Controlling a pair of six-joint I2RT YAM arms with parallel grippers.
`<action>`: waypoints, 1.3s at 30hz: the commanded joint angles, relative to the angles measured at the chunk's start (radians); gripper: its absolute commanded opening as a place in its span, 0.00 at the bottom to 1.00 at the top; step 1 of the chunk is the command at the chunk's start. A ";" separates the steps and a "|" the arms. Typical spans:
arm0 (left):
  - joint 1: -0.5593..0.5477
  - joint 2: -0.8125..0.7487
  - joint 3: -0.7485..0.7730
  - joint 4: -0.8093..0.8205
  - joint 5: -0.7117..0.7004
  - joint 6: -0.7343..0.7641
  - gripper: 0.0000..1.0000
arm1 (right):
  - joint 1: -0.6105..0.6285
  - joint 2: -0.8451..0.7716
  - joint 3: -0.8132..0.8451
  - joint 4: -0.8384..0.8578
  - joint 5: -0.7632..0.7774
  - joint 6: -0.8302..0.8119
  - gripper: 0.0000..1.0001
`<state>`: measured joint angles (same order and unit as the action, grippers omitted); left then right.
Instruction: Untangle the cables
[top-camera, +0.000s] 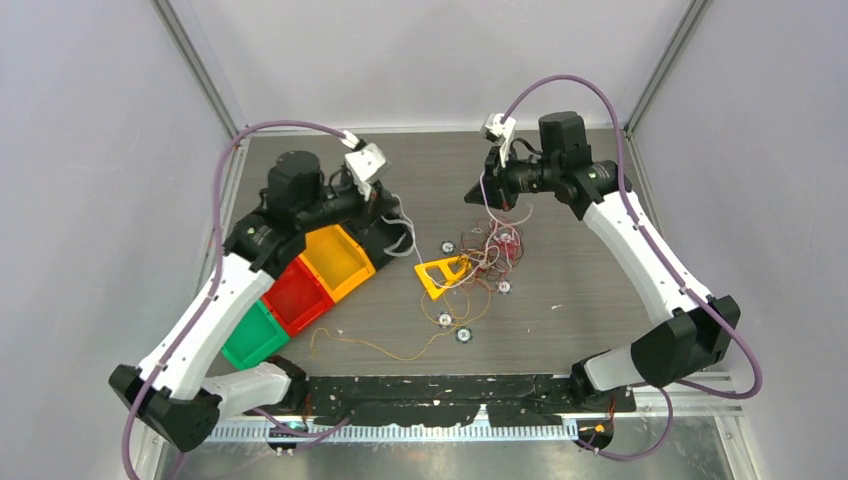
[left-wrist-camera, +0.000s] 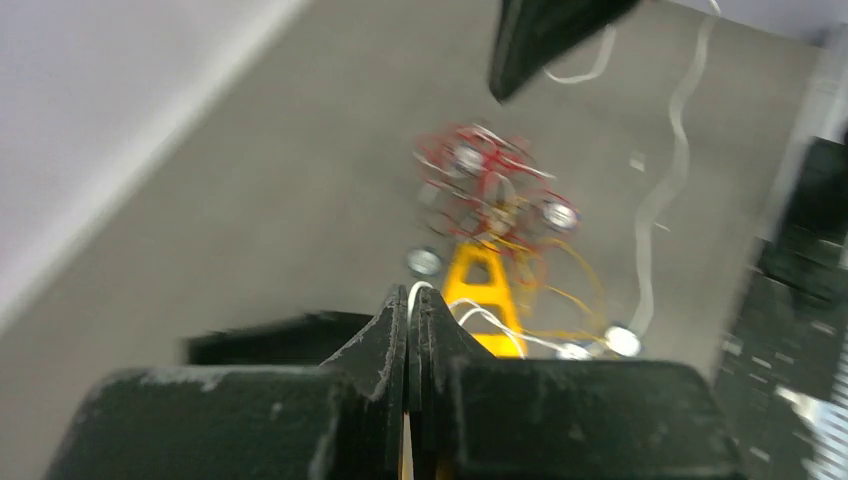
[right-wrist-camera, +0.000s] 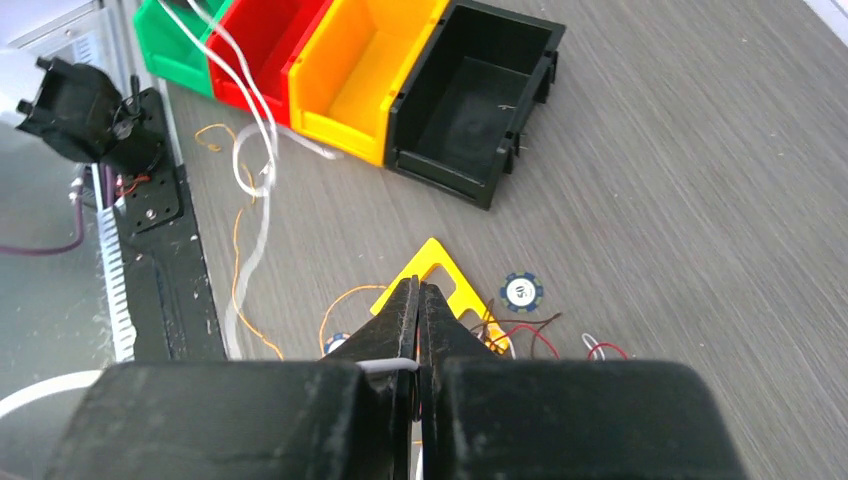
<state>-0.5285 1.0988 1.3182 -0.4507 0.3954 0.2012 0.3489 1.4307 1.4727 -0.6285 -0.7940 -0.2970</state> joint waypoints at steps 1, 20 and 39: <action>0.007 -0.001 -0.044 0.129 0.321 -0.182 0.00 | 0.004 -0.049 -0.050 -0.018 -0.081 -0.047 0.06; 0.240 0.002 0.096 -0.062 -0.055 -0.167 0.00 | 0.268 0.141 0.204 0.158 0.371 0.344 0.05; 0.862 -0.178 -0.166 -0.414 0.142 0.188 0.00 | 0.579 0.484 0.470 0.268 0.768 0.544 0.05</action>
<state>0.3191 1.0157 1.1656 -0.7971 0.3374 0.2749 0.8871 1.8896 1.8500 -0.4423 -0.0910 0.2150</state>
